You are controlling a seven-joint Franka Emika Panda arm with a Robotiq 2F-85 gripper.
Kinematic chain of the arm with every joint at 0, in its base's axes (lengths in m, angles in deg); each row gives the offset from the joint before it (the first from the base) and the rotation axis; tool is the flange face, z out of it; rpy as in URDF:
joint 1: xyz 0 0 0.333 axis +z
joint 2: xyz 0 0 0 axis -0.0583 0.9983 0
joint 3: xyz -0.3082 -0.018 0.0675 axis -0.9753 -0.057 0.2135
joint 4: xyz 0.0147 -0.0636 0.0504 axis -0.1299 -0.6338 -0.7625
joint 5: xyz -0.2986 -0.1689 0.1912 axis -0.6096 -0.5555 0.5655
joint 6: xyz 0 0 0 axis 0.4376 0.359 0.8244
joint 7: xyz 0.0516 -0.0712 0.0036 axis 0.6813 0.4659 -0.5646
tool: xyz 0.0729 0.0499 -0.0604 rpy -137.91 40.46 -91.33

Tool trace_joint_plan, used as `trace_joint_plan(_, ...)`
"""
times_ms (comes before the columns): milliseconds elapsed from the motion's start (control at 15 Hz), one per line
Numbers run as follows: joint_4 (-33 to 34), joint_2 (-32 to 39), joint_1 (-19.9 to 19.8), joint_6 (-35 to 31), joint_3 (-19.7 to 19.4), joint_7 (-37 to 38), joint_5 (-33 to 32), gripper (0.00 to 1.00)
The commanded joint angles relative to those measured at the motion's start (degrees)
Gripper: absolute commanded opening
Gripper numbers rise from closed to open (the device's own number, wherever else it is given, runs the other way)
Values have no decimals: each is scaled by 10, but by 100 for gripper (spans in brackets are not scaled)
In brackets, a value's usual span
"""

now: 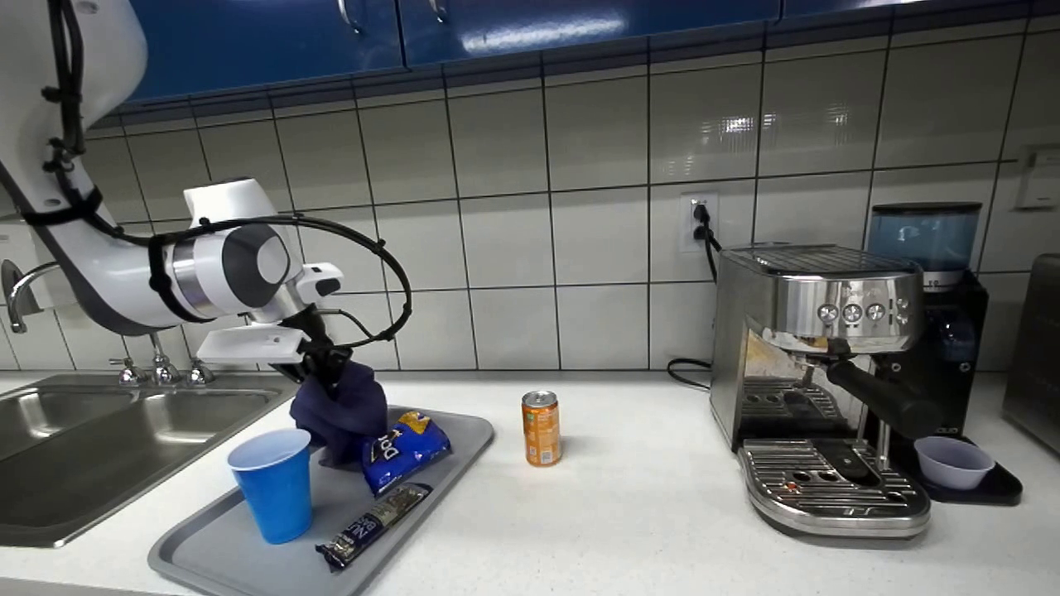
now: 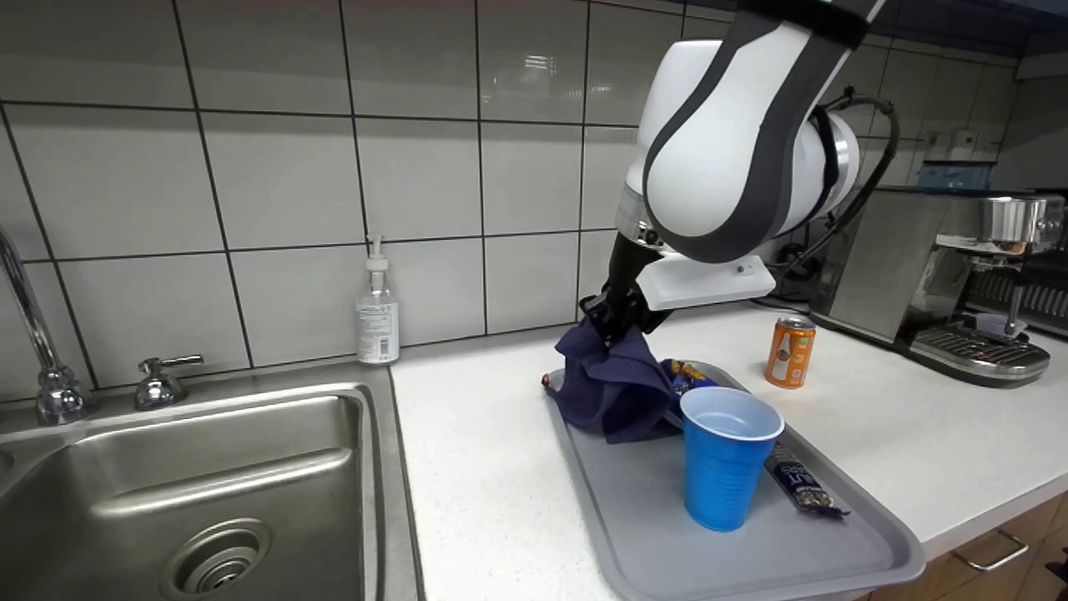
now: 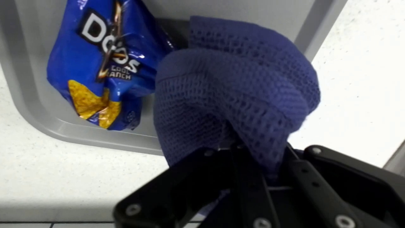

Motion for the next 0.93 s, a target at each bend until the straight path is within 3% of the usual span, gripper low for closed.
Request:
trace_joint_plan(0,7,7,-15,12,36,-13,23,2)
trace_joint_plan(333,12,22,-21,19,50,-13,33,2)
trace_joint_plan(400,13,23,-49,20,72,1,14,2)
trace_joint_plan(867,25,52,-112,23,108,-8,27,2)
